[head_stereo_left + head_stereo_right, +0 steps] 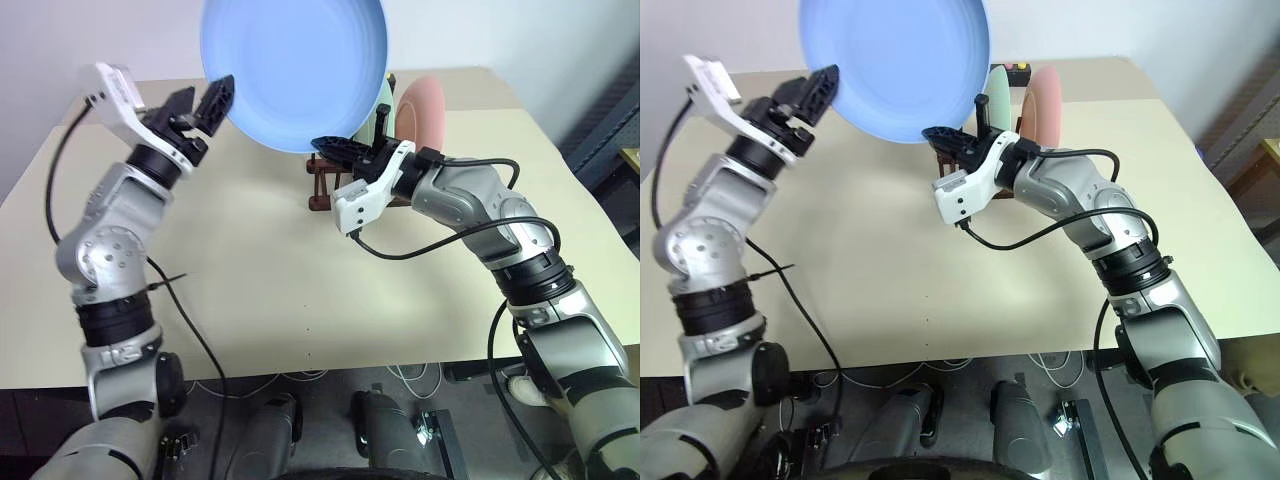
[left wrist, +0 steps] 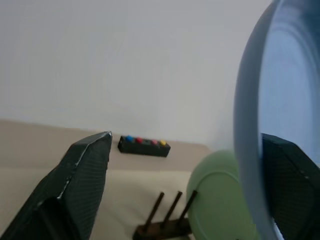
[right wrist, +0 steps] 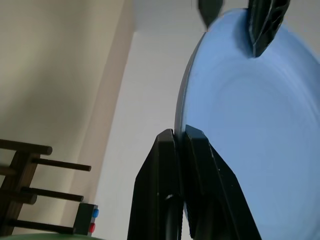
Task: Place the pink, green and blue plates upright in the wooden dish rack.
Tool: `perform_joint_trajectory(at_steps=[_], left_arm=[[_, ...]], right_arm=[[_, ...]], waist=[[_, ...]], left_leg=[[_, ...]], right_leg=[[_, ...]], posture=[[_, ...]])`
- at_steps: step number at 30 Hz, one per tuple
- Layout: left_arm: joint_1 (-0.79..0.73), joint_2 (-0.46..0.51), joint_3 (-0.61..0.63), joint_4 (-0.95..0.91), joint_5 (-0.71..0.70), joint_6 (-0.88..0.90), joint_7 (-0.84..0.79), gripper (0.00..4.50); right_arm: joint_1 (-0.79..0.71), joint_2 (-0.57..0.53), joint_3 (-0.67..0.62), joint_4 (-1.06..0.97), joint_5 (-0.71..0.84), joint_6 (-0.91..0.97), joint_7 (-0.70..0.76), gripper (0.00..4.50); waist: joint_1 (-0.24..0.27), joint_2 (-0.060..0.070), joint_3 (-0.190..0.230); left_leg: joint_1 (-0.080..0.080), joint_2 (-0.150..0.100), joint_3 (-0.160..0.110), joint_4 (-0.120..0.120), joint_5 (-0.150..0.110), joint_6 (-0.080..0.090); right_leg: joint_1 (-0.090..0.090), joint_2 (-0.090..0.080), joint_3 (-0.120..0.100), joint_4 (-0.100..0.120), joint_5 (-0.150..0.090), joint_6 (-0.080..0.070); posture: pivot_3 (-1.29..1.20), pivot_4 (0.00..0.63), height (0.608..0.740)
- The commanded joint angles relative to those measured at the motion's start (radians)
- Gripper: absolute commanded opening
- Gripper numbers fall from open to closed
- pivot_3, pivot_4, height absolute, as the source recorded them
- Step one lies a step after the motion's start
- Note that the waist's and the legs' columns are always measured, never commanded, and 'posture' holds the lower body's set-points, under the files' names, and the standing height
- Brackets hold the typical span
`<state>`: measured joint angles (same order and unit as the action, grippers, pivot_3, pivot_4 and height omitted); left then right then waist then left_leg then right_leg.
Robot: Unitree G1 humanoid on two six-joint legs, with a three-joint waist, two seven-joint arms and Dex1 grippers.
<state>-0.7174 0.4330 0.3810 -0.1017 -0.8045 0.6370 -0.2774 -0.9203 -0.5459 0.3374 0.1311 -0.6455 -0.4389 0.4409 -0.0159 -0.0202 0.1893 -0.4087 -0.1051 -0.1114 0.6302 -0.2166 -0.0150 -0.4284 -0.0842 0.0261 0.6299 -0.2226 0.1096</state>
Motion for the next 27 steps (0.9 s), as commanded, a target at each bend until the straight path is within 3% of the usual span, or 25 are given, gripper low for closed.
perform_joint_trajectory(at_steps=[1,5,9,12,16,21,24,27], left_arm=[[0.023,0.056,0.004,0.056,0.045,-0.026,-0.057,4.43],[0.025,0.079,-0.083,0.119,0.286,-0.215,0.017,4.43],[0.049,0.064,-0.069,0.112,0.232,-0.228,-0.091,4.43],[0.064,0.069,-0.055,0.105,0.176,-0.186,-0.162,4.43],[0.064,0.075,-0.036,0.108,0.109,-0.152,-0.235,4.43],[0.084,0.108,-0.038,0.103,0.083,-0.128,-0.319,4.43],[0.141,0.226,-0.068,0.079,0.045,-0.058,-0.527,4.43],[0.230,0.362,-0.107,0.024,-0.002,0.032,-0.725,4.43]], right_arm=[[-0.086,0.091,-0.188,-0.073,0.333,0.126,0.023,0.00],[-0.114,0.126,-0.224,-0.091,0.449,0.197,0.067,0.00],[-0.090,0.088,-0.182,-0.065,0.381,0.151,0.074,0.00],[-0.087,0.111,-0.202,-0.082,0.437,0.193,0.077,0.00],[-0.115,0.214,-0.311,-0.172,0.762,0.453,0.127,0.00],[-0.142,0.269,-0.400,-0.252,1.030,0.715,0.131,0.00],[-0.163,0.348,-0.546,-0.248,1.390,0.981,0.043,0.00],[-0.154,0.399,-0.620,-0.218,1.583,1.126,-0.051,0.00]], waist=[[-0.003,0.000,0.000],[0.002,0.004,0.001],[0.005,0.000,-0.001],[0.001,0.000,-0.001],[-0.006,0.001,0.000],[-0.004,0.001,0.000],[-0.009,0.001,0.000],[-0.014,0.003,0.001]], left_leg=[[0.000,0.000,0.000,0.000,0.000,0.000],[0.000,0.000,-0.001,0.000,0.000,0.000],[0.000,0.000,-0.002,-0.001,0.000,0.000],[0.000,0.000,-0.001,-0.001,0.000,0.001],[0.000,0.001,-0.001,-0.001,0.000,0.000],[0.000,0.002,-0.001,-0.002,-0.002,0.003],[0.000,0.002,-0.001,-0.002,-0.003,0.005],[0.000,0.003,-0.001,-0.004,-0.003,0.005]], right_leg=[[0.000,0.000,0.000,0.000,0.000,0.000],[0.000,0.000,0.000,0.001,0.001,-0.001],[0.000,0.000,-0.001,-0.001,0.000,-0.001],[0.000,0.000,0.000,0.000,0.001,-0.001],[-0.001,0.000,0.000,0.001,0.001,-0.001],[-0.002,0.001,0.000,0.001,0.001,-0.001],[-0.002,0.001,0.000,0.001,0.001,-0.001],[-0.002,0.001,0.000,0.001,0.001,-0.003]], posture=[[0.00,0.150,0.740],[0.00,0.150,0.740],[0.00,0.150,0.740],[0.00,0.150,0.740],[0.00,0.150,0.740],[0.00,0.150,0.740],[0.00,0.150,0.740],[0.00,0.150,0.740]])
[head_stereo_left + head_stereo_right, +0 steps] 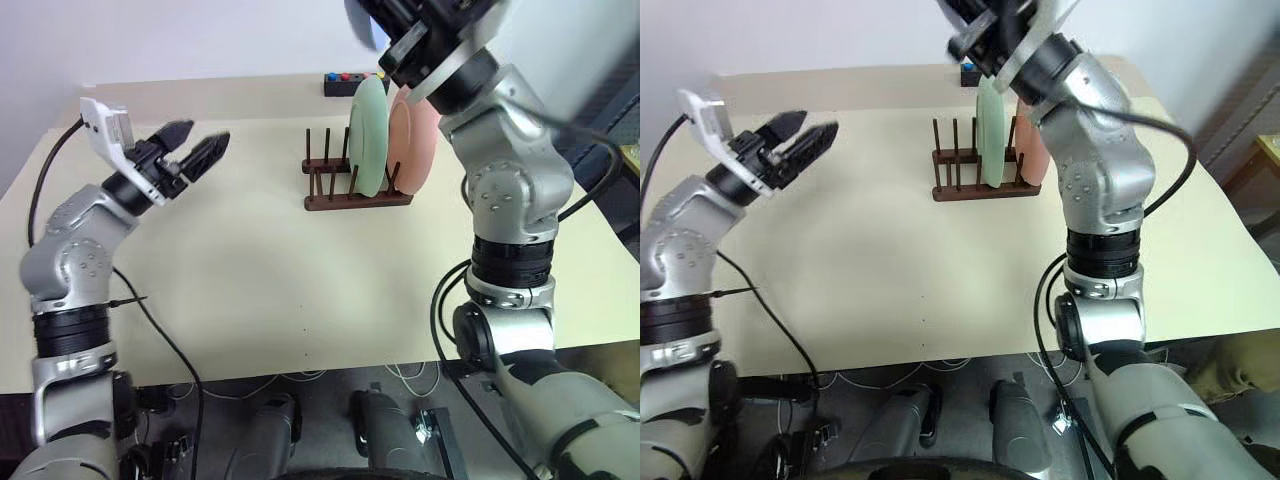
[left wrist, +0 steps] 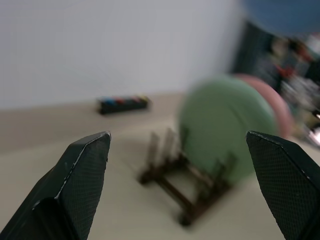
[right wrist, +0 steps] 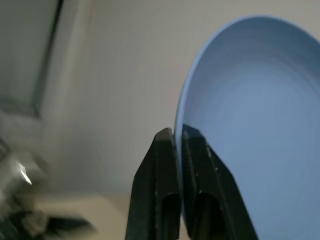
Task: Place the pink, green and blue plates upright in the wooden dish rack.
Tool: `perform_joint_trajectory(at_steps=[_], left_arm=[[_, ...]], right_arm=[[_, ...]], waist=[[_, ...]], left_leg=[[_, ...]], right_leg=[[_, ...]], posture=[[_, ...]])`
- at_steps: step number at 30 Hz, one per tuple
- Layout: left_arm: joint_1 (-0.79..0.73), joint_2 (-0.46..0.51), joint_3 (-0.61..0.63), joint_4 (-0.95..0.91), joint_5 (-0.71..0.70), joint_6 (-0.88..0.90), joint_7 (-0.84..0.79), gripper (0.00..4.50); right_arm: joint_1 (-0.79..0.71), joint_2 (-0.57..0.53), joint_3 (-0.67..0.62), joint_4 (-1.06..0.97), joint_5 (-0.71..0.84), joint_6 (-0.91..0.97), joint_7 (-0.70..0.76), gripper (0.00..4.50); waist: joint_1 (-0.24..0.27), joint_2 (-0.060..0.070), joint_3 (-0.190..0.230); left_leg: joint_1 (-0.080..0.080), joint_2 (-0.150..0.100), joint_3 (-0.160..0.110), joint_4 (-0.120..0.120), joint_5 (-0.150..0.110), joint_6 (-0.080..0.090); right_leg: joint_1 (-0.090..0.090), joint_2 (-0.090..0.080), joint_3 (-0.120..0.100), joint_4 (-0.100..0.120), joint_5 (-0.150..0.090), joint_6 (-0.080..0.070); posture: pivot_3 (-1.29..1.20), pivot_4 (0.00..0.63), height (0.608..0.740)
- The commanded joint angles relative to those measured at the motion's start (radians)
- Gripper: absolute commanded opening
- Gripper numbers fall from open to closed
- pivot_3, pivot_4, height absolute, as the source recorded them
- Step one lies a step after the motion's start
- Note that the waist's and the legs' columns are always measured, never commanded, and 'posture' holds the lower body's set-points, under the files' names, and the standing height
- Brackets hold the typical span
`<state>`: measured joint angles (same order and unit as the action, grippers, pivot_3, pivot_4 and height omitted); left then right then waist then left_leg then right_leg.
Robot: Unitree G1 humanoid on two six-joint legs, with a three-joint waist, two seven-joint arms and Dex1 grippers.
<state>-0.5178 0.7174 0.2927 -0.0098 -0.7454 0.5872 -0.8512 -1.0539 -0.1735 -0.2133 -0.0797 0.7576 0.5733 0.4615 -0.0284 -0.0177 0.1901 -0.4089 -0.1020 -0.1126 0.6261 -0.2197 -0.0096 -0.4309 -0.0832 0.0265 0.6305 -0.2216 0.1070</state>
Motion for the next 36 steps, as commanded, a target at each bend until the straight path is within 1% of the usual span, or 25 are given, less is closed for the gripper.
perform_joint_trajectory(at_steps=[1,3,5,9,11,13,19,27,31,36], left_arm=[[0.057,0.118,-0.033,-0.083,-0.071,0.111,-0.202,4.43],[0.108,0.179,-0.044,-0.115,-0.097,0.157,-0.281,4.43],[0.129,0.202,-0.044,-0.124,-0.092,0.158,-0.312,4.43],[0.100,0.197,-0.023,-0.100,-0.096,0.170,-0.311,4.43],[0.093,0.191,-0.023,-0.099,-0.075,0.152,-0.301,4.43],[0.090,0.185,-0.024,-0.102,-0.062,0.137,-0.290,4.43],[0.091,0.163,-0.016,-0.112,-0.067,0.124,-0.262,4.43],[0.098,0.152,-0.013,-0.121,-0.073,0.127,-0.251,4.43],[0.090,0.140,-0.017,-0.136,-0.050,0.094,-0.236,4.43],[0.080,0.133,-0.017,-0.160,-0.055,0.089,-0.215,4.43]], right_arm=[[-0.018,0.040,-0.084,0.002,0.222,0.143,-0.097,0.00],[-0.016,0.059,-0.104,0.015,0.279,0.176,-0.139,0.00],[-0.011,0.063,-0.110,0.027,0.313,0.202,-0.163,0.00],[-0.006,0.068,-0.129,0.065,0.375,0.222,-0.186,0.00],[-0.010,0.079,-0.153,0.098,0.420,0.228,-0.211,0.00],[-0.013,0.081,-0.165,0.142,0.433,0.227,-0.226,0.00],[0.005,0.083,-0.170,0.269,0.423,0.217,-0.197,0.00],[0.004,0.100,-0.158,0.297,0.424,0.221,-0.181,0.00],[0.030,0.099,-0.100,0.309,0.338,0.196,-0.136,0.00],[0.044,0.091,-0.088,0.322,0.296,0.188,-0.105,0.00]], waist=[[-0.002,0.001,0.000],[-0.005,0.003,0.002],[-0.008,0.003,0.002],[-0.010,0.003,0.002],[-0.013,0.003,0.002],[-0.014,0.003,0.002],[-0.016,0.003,0.002],[-0.016,0.003,0.002],[-0.016,0.003,0.002],[-0.015,0.003,0.002]], left_leg=[[0.000,0.000,0.000,0.000,0.000,0.000],[0.000,0.000,0.000,0.000,0.000,0.000],[0.000,0.000,0.000,-0.001,0.000,0.000],[0.000,0.001,0.000,-0.001,0.000,0.000],[0.000,0.001,0.000,-0.001,0.000,0.000],[0.000,0.001,0.000,-0.001,0.000,0.000],[0.000,0.002,0.001,-0.002,0.000,0.000],[0.000,0.002,0.002,-0.003,0.000,0.000],[0.000,0.002,0.002,-0.004,0.000,0.000],[0.000,0.002,0.002,-0.003,0.000,0.000]], right_leg=[[0.000,0.000,0.000,0.000,0.000,0.000],[-0.001,0.000,0.000,0.000,-0.001,-0.001],[-0.001,0.000,0.000,0.000,-0.001,-0.001],[-0.001,0.000,0.000,0.000,-0.001,-0.001],[-0.001,0.000,0.000,0.000,-0.001,-0.001],[-0.001,0.000,0.000,0.000,-0.001,-0.001],[-0.002,0.000,0.000,0.000,0.000,-0.002],[-0.003,0.001,0.000,0.000,0.000,-0.001],[-0.003,0.001,0.000,0.000,0.000,-0.001],[-0.003,0.001,0.000,0.000,0.000,-0.001]], posture=[[0.00,0.150,0.740],[0.00,0.150,0.740],[0.00,0.150,0.740],[0.00,0.150,0.740],[0.00,0.150,0.740],[0.00,0.150,0.740],[0.00,0.150,0.740],[0.00,0.150,0.740],[0.00,0.150,0.740],[0.00,0.150,0.740]])
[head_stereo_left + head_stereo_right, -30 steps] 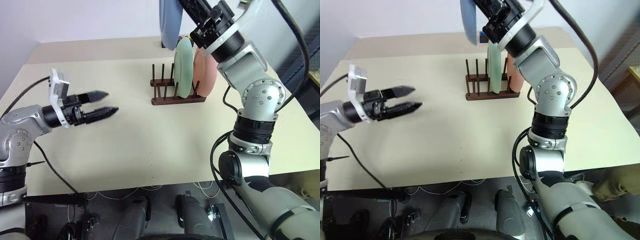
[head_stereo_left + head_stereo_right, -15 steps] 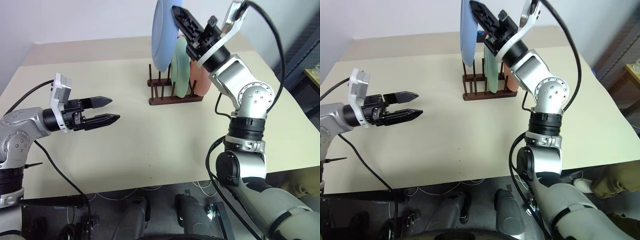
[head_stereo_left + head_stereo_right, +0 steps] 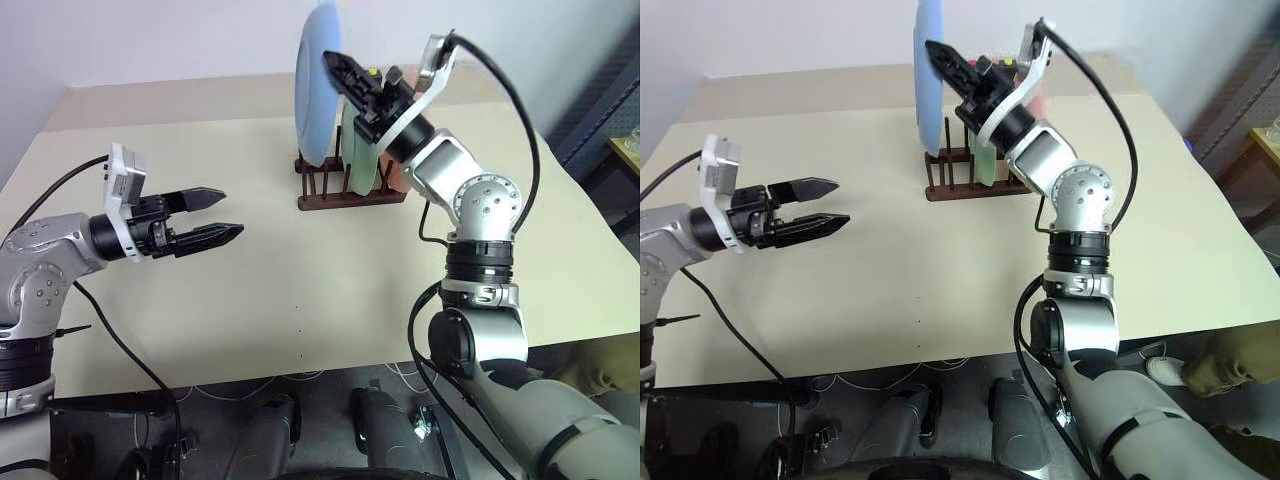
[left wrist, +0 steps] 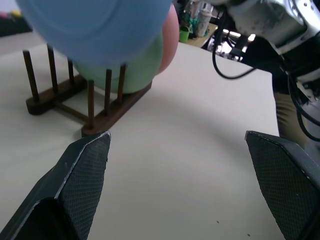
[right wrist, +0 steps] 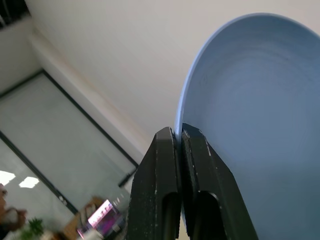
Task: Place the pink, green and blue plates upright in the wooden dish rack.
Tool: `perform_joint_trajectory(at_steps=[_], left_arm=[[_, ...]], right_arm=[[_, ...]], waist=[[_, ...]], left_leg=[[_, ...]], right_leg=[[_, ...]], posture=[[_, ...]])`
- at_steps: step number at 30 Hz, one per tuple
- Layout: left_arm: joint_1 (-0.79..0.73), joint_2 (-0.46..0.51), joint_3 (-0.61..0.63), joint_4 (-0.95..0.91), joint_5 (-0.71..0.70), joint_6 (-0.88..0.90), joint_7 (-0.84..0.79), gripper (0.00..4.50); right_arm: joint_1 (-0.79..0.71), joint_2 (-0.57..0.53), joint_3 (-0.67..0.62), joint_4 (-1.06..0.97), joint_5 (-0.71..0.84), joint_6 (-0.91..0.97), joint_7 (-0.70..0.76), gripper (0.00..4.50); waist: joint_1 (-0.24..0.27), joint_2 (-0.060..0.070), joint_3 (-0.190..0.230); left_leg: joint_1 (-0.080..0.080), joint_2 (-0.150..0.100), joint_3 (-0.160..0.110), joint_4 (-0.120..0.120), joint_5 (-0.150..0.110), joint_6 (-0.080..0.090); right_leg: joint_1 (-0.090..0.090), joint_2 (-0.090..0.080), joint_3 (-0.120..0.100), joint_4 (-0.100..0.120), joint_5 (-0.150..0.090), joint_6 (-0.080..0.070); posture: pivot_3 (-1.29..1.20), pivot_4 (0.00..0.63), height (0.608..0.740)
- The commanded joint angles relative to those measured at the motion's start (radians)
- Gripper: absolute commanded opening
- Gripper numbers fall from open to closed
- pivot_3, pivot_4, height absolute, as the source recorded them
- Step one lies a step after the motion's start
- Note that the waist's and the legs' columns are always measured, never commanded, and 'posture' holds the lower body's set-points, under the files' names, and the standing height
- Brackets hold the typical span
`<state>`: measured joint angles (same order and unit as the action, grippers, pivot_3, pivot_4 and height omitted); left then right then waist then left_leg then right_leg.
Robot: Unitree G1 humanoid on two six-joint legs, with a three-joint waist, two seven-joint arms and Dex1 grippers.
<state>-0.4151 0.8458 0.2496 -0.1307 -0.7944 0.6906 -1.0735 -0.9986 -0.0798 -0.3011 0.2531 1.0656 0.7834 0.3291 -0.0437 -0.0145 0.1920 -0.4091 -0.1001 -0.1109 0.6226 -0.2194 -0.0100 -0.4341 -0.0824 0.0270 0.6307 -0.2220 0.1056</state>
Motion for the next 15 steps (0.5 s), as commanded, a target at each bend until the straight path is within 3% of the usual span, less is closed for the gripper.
perform_joint_trajectory(at_steps=[1,15], left_arm=[[-0.021,0.004,0.026,-0.044,-0.007,-0.014,0.010,4.43],[0.006,-0.012,0.060,-0.058,-0.054,0.017,0.037,4.43]], right_arm=[[-0.009,-0.004,0.003,-0.006,-0.021,-0.023,0.034,0.00],[-0.025,-0.014,0.035,0.081,-0.172,-0.057,0.078,0.00]], waist=[[0.000,0.000,0.000],[-0.001,0.000,0.000]], left_leg=[[0.000,0.000,0.000,0.000,0.000,0.000],[0.000,0.000,0.000,0.000,0.000,0.000]], right_leg=[[0.000,0.000,0.000,0.000,0.000,0.000],[0.000,0.000,0.000,0.000,0.000,0.000]], posture=[[0.00,0.150,0.740],[0.00,0.150,0.740]])
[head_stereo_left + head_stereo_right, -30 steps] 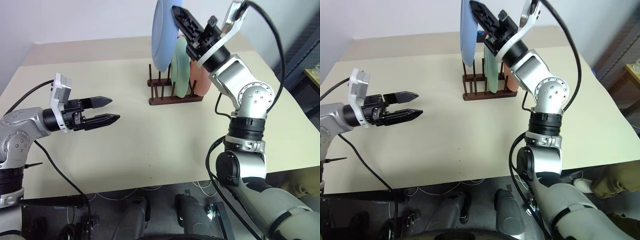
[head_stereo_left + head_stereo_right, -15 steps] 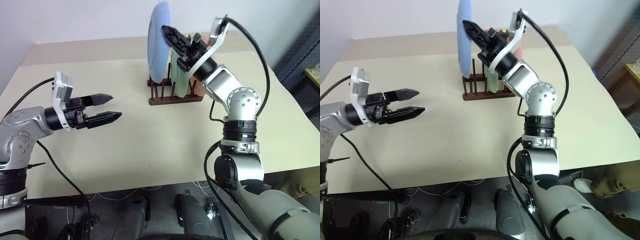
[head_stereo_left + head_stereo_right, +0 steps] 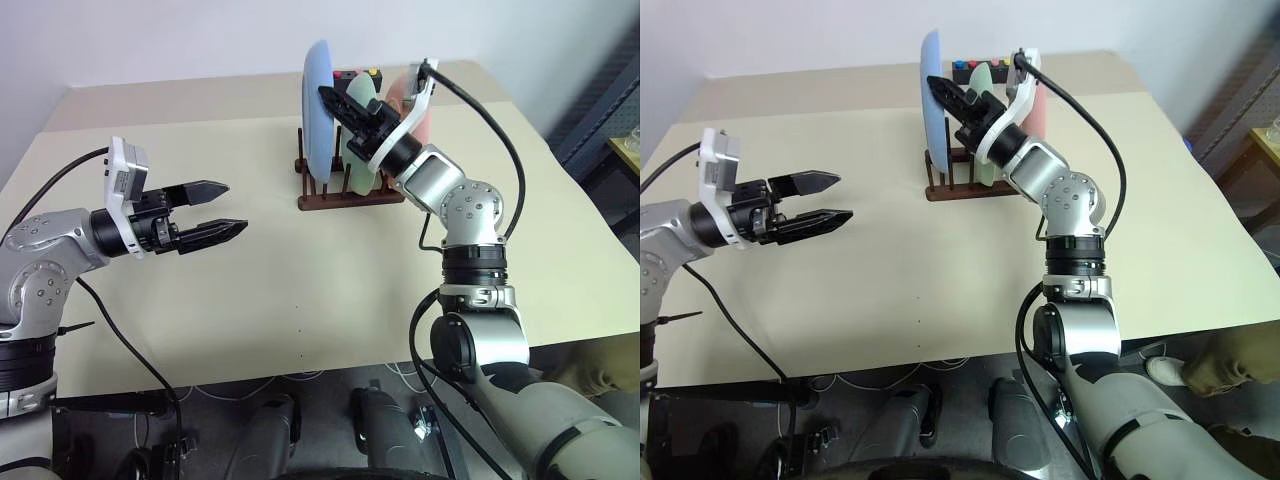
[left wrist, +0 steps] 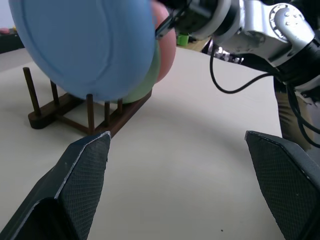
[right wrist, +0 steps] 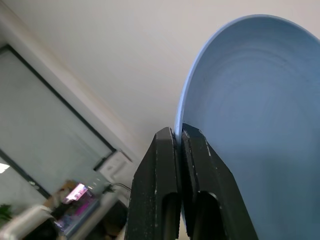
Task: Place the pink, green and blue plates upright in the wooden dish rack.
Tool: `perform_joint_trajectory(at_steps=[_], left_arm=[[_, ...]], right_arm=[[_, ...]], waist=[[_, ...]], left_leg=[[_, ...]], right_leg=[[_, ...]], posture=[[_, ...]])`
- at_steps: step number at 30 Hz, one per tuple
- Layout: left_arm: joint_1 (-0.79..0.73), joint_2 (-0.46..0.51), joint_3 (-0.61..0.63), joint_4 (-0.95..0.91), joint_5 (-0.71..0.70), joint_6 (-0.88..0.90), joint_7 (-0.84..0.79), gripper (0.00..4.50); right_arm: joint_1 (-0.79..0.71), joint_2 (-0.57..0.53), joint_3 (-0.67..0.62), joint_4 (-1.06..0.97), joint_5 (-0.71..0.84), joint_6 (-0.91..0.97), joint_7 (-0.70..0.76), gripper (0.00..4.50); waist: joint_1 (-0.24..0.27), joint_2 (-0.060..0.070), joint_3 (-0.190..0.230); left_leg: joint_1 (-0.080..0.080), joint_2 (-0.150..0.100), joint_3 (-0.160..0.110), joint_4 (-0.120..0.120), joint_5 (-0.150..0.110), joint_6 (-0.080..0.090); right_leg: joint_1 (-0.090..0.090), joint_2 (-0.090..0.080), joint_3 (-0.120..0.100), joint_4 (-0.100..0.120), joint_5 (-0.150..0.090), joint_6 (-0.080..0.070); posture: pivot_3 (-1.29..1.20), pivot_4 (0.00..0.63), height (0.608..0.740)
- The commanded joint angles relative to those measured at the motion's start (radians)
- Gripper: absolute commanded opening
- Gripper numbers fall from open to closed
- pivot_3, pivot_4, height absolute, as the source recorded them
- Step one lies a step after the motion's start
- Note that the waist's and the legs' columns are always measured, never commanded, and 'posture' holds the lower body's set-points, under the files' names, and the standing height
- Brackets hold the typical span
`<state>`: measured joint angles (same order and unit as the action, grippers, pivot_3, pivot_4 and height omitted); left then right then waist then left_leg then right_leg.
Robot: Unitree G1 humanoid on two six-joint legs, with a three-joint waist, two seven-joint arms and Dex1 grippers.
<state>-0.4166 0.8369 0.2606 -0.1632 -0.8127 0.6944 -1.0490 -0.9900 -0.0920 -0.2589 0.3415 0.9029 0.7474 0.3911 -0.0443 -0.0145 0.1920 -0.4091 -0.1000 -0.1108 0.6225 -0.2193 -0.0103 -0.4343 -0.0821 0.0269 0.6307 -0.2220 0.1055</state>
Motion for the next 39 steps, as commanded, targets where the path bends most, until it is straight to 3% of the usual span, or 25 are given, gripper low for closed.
perform_joint_trajectory(at_steps=[1,2,5,12,13,23,31,36,39], left_arm=[[0.014,-0.003,0.049,-0.027,-0.034,0.010,0.013,4.43],[0.017,-0.006,0.051,-0.029,-0.038,0.013,0.018,4.43],[0.024,-0.011,0.056,-0.033,-0.046,0.016,0.027,4.50],[0.028,-0.014,0.072,-0.025,-0.064,0.019,0.029,4.50],[0.028,-0.013,0.073,-0.023,-0.067,0.021,0.027,4.50],[0.006,-0.017,0.063,-0.027,-0.073,0.027,0.031,4.50],[-0.006,-0.022,0.051,-0.024,-0.062,0.018,0.034,4.50],[-0.027,-0.033,0.033,-0.006,-0.041,0.007,0.038,4.50],[-0.030,-0.021,0.001,0.005,-0.008,-0.012,0.003,4.50]], right_arm=[[-0.038,-0.001,-0.010,-0.001,-0.011,-0.017,0.017,0.00],[-0.043,0.000,-0.012,0.007,-0.014,-0.015,0.014,0.00],[-0.051,0.002,-0.007,0.016,-0.036,-0.027,0.020,0.91],[-0.070,0.010,-0.012,0.028,-0.084,-0.067,0.002,4.32],[-0.072,0.011,-0.012,0.027,-0.087,-0.069,0.001,4.46],[-0.073,0.000,0.016,-0.041,-0.137,-0.097,0.022,4.46],[-0.047,-0.074,0.085,-0.179,-0.217,-0.162,0.118,4.46],[0.058,-0.175,0.095,-0.381,-0.171,-0.155,0.260,4.46],[0.188,-0.311,0.106,-0.508,-0.154,-0.138,0.405,4.46]], waist=[[0.000,0.000,0.000],[0.000,0.000,0.000],[0.000,0.000,0.000],[0.000,0.000,0.000],[0.000,0.000,0.000],[0.000,0.000,0.000],[0.001,0.000,0.000],[0.007,0.000,0.000],[0.010,0.000,0.000]], left_leg=[[0.000,0.000,0.000,0.000,0.000,0.000],[0.000,0.000,0.000,0.000,0.000,0.000],[0.000,0.000,0.000,0.000,0.000,0.000],[0.000,0.000,0.000,0.000,0.000,0.000],[0.000,0.000,0.000,0.000,0.000,0.000],[0.000,0.000,0.000,0.000,0.000,0.000],[0.000,0.000,0.000,0.000,0.000,0.000],[0.000,0.000,0.000,0.000,0.000,0.000],[0.000,0.000,0.000,0.000,0.000,0.000]], right_leg=[[0.000,0.000,0.000,0.000,0.000,0.000],[0.000,0.000,0.000,0.000,0.000,0.000],[0.000,0.000,0.000,0.000,0.000,0.000],[0.000,0.000,0.000,0.000,0.000,0.000],[0.000,0.000,0.000,0.000,0.000,0.000],[0.000,0.000,0.000,0.000,0.000,0.000],[0.000,0.000,0.000,0.000,0.000,0.000],[0.001,0.000,0.000,-0.001,0.000,0.000],[0.001,0.000,-0.001,-0.001,0.000,0.000]], posture=[[0.00,0.150,0.740],[0.00,0.150,0.740],[0.00,0.150,0.740],[0.00,0.150,0.740],[0.00,0.150,0.740],[0.00,0.150,0.740],[0.00,0.150,0.740],[0.00,0.150,0.740],[0.00,0.150,0.740]])
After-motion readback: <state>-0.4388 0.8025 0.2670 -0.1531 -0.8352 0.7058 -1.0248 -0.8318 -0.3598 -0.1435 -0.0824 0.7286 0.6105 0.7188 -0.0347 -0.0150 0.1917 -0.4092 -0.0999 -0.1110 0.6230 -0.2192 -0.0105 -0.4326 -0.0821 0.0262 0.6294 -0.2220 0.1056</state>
